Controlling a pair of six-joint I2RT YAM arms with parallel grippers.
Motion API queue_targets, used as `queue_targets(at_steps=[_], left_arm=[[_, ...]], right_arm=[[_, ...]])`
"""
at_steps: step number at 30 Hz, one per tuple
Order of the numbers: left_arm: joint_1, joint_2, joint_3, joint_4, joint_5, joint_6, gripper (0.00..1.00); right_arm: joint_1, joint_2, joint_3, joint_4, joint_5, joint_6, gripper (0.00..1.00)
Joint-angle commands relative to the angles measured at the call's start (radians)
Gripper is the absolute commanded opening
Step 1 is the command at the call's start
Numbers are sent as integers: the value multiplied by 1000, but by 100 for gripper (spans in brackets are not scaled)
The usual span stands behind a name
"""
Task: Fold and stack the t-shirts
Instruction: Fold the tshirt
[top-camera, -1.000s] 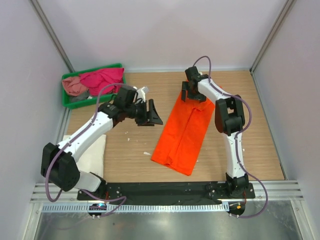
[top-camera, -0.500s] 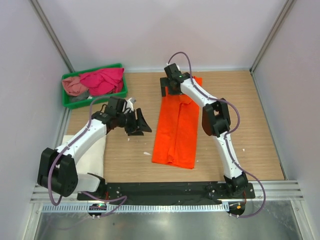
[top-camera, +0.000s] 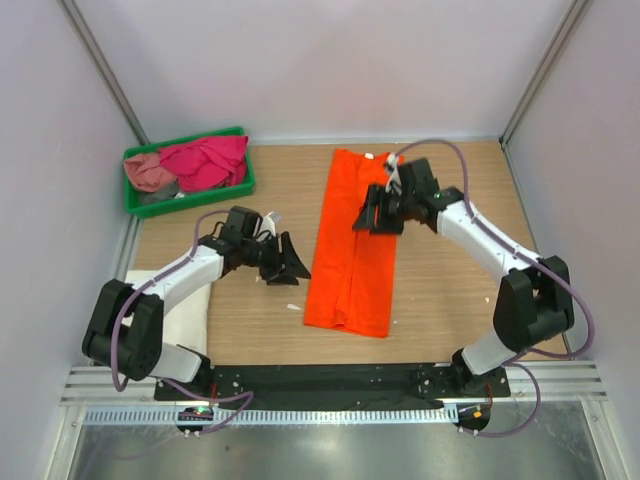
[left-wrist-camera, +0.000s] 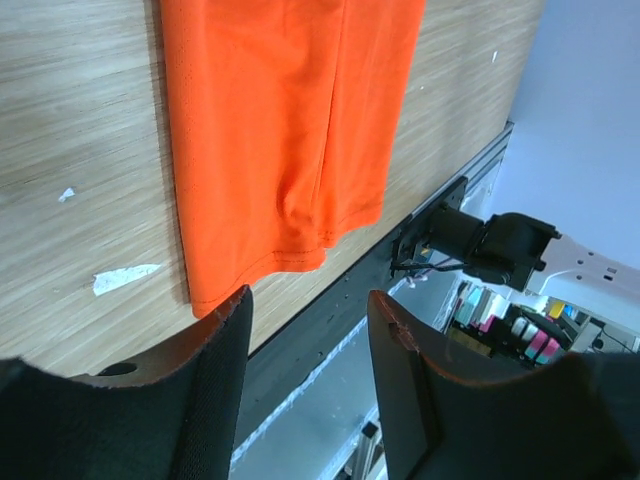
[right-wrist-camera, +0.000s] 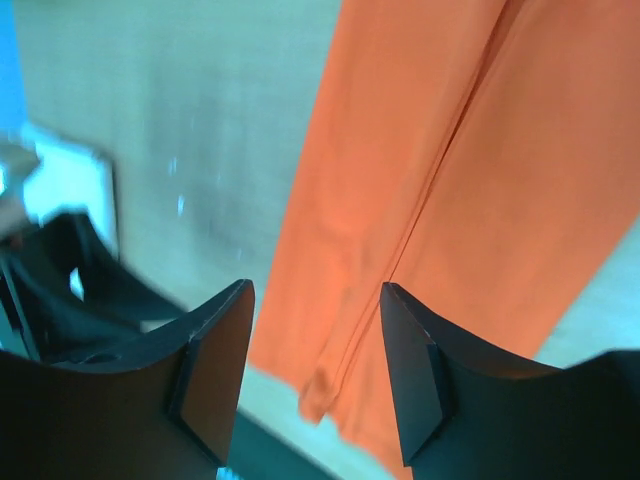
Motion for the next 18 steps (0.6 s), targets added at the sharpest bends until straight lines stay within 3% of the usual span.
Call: queue_targets(at_steps=[1,4,5,7,12,18], left_arm=[[-29,62,-23,69,59,-36,52],[-72,105,-49,69,21,-34,54],[-84,120,-55,67,10,-33,54],[-108,139,-71,67,-21,-30,54],[-121,162,-101,70,-74,-10,55],[-132,209,-101,72,-64,-3,55]], right_arm=[[57,-84,-231,127,-253,160,59],[121,-191,-476,246,-295,276,51],[137,-211,-517,284,-315,309,39],[176,-216,-615,396,-368,378,34],[264,-202,-692,517,-336,439,4],[304,-136,-739,637,-329,482,1]])
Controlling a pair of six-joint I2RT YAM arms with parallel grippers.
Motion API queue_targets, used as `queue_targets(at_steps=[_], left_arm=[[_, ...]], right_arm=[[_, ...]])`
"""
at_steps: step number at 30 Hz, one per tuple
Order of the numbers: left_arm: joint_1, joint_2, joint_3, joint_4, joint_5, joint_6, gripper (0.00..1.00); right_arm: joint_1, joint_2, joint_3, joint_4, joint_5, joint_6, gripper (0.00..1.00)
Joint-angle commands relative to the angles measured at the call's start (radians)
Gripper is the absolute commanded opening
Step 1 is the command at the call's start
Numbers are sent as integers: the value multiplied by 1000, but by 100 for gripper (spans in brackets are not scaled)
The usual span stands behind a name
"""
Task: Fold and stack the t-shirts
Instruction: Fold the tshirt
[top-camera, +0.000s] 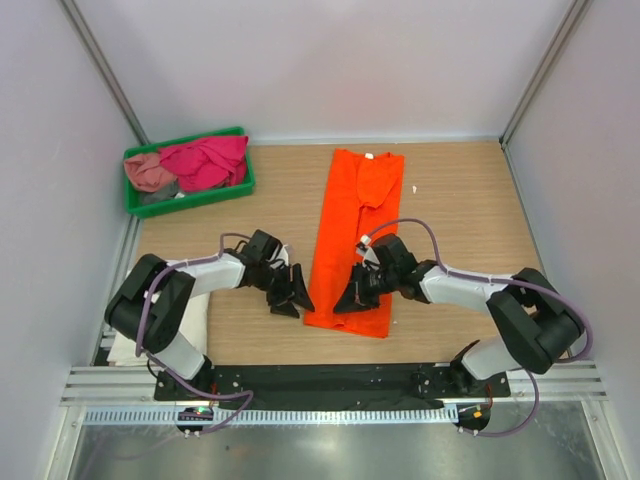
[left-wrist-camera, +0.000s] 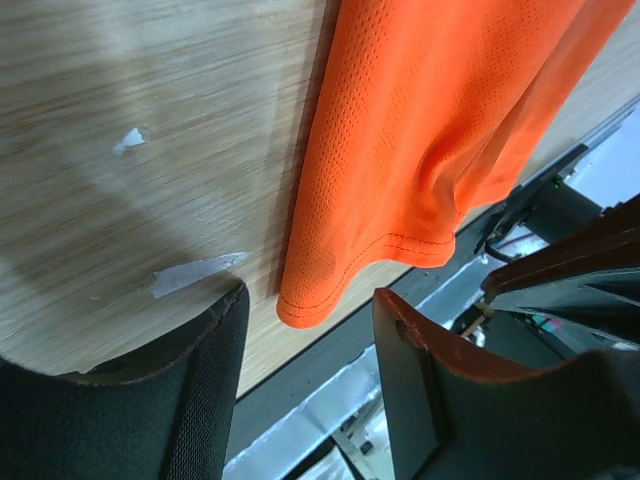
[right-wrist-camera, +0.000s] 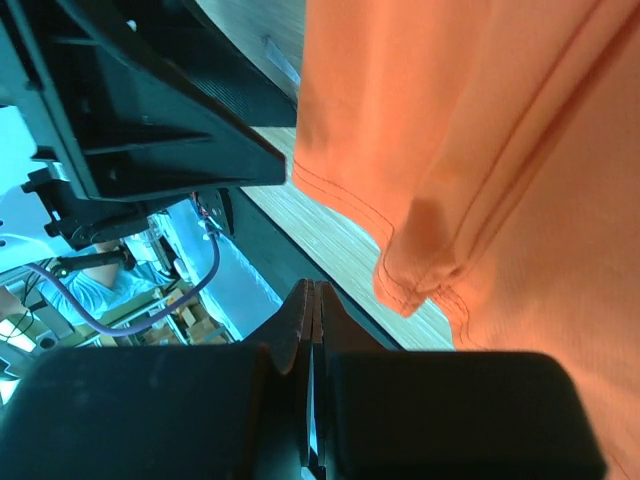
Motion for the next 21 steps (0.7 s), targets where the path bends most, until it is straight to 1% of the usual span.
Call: queue_targets(at_steps=[1,4,7,9,12,13,15,16,18,19,21], left_arm=[[-10,23,-8,23,-9,11,54],[-19,25,-17,23,-26,11,54],[-27,37,-22,28,-32,6,53],[-27,63,-16,31,-33,14,50],[-27,92,-19,37,-27,25,40],[-27,94,-22,40,-29,25,33],[-27,97,-42,40,-38,26,25],[-27,97,-46,39,-46,26,17],[-27,101,-69,45,-47,26,12],[-27,101,-77,52,-46,28,8],[-27,103,-89,59,-39,32,5]], right_arm=[[17,38,-12,131,-11,43,1],[18,41,-19,143,6,40,1],[18,64,-45,180,-14,49,1],[18,82,-61,183,-13,45,1],[18,90,-103,186,1,34,1],[17,94,-125,200,3,37,1],[18,104,-145,238,6,45,1],[18,107,-166,246,9,45,1],[18,128,-185,257,10,43,1],[18,133,-206,260,12,43,1],[18,125,-232,272,10,54,1]])
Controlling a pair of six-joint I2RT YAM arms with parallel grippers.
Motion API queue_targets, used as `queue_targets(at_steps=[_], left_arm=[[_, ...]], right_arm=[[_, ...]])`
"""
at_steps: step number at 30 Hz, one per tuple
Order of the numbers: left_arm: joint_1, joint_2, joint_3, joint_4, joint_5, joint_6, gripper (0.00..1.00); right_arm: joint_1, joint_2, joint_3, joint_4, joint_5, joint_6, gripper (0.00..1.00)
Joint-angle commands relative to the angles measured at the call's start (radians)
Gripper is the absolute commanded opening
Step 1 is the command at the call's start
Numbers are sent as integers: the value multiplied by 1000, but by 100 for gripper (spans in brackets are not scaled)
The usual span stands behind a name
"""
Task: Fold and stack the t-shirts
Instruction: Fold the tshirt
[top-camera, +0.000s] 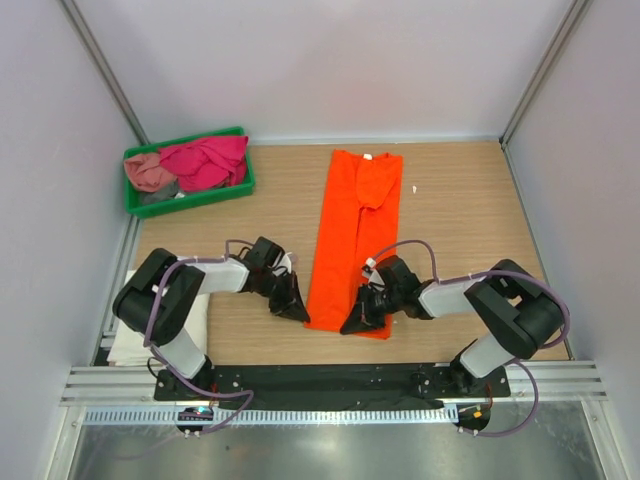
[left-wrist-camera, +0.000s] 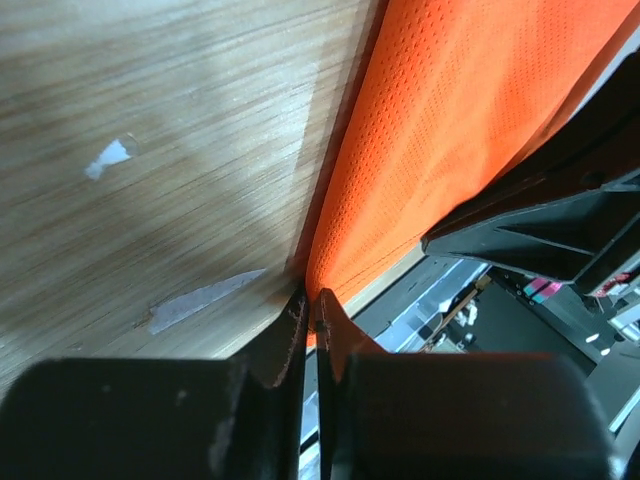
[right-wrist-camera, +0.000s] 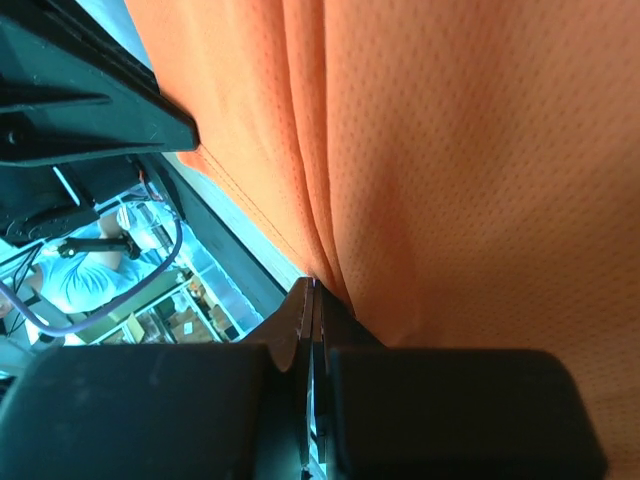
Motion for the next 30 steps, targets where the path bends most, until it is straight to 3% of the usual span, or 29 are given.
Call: queue_targets(at_steps=[1,6,9,10,12,14,16,17,18,20,26,28,30], left_arm=[[-6,31,-63,-5,-86,34,3],[-6,9,-105,35,-68,31,1],[-6,-27,-125,41,-60,22,20],[-6,-46,-128,41,-59,20,31],[-6,-61,-131,43,-51,17,37],[-7,-69,-131,41,-39,14,37],[-15,-67,-131,49,-27,11,36],[-20,-61,-132,50,-28,9,34],[-24,-57,-134,60,-31,6,31],[-43,-35,-140,75,-27,-3,28],[-69,-6,-197,179,-8,-56,22],[-70,-26,-212,189,-8,-66,27],[-70,-81,-218,179,-16,-69,41]], right_arm=[[3,1,-57,26,33,-1,1],[3,-90,-22,-77,46,-18,1],[2,-148,35,-165,69,-41,2],[-7,-163,47,-181,71,-45,5],[-26,-174,90,-241,85,-50,11],[-50,-180,147,-323,141,-70,31],[-50,-170,285,-480,293,-157,45],[-50,-138,334,-523,350,-182,60],[-52,-116,434,-614,479,-197,64],[-63,-17,547,-705,592,-242,76],[-73,269,992,-950,1052,-295,87],[-78,396,1142,-994,1132,-321,88],[-86,468,1266,-1016,1166,-355,88]])
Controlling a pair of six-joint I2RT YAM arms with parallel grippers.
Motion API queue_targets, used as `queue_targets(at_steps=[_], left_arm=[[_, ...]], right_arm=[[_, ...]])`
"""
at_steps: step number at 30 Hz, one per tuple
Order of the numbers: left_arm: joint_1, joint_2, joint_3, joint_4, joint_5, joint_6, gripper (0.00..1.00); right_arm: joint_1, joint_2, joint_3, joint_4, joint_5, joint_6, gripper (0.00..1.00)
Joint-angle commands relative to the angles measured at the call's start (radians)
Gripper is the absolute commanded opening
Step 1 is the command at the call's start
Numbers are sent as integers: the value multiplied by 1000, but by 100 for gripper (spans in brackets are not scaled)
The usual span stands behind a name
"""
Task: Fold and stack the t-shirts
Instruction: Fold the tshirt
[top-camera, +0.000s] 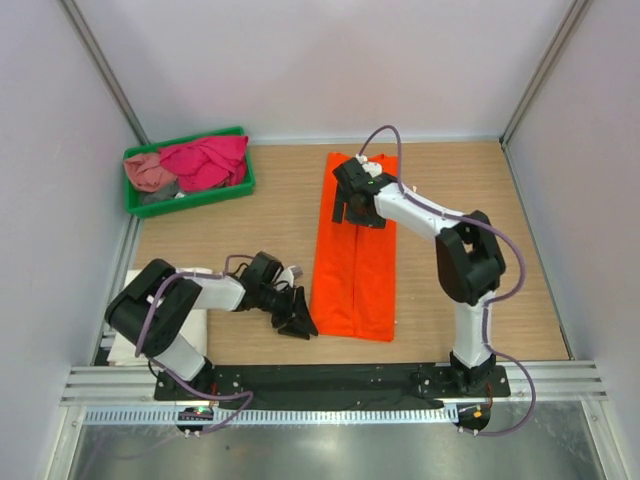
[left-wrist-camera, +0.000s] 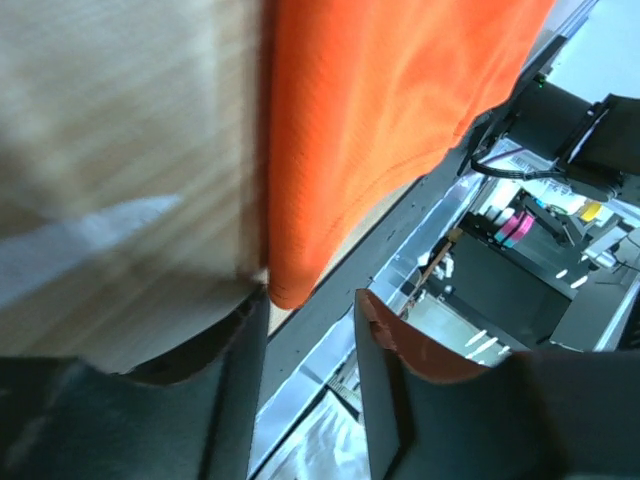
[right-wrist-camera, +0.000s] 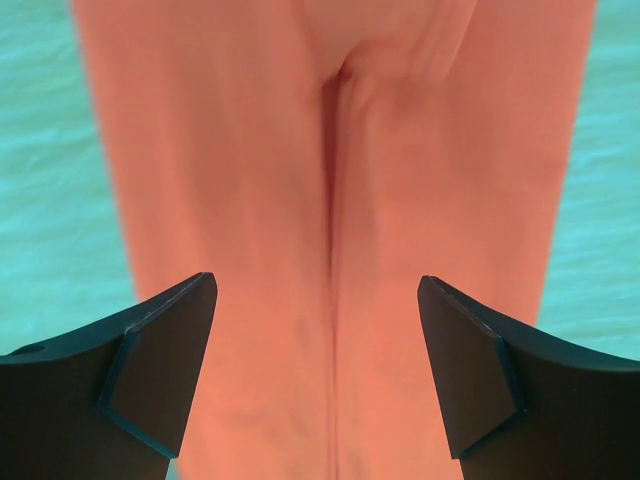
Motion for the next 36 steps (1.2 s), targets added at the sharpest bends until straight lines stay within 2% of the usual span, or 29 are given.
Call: queue_targets(at_steps=[1,4,14,18,23,28,30,31,33,34,36], left_arm=[[-10,-46,-56,-49,-150,22,44],[-10,-151,-54,-106,-173,41,49],[26,-447,2,-318,-276,104,52],[28,-458,21,-323,-270,95,53],[30,-382,41,-318,-258,106,53],[48,-334,64,-316,-282,105,53],[80,-340,73,-318,-284,104,55],[91,-345,79,-318,-281,108,55],[125,-337,101,-329,-279,127,57],[137,-308,110,-335,-269,137,57],[152,-271,136,-329,-227,166,56]], right_arm=[[-13,136,180,-142,225,-84,88],[-28,227,277,-139,227,-107,88],[-34,422,430,-4,116,-212,87],[-36,520,561,-16,93,-202,87],[-36,591,751,-117,96,-201,87],[-36,413,685,-183,130,-227,90],[-39,324,590,-199,121,-238,90],[-50,233,551,-199,97,-239,91],[-59,149,417,-212,28,-238,91],[-59,58,368,-214,14,-239,97],[-59,-44,175,-183,-53,-256,97]])
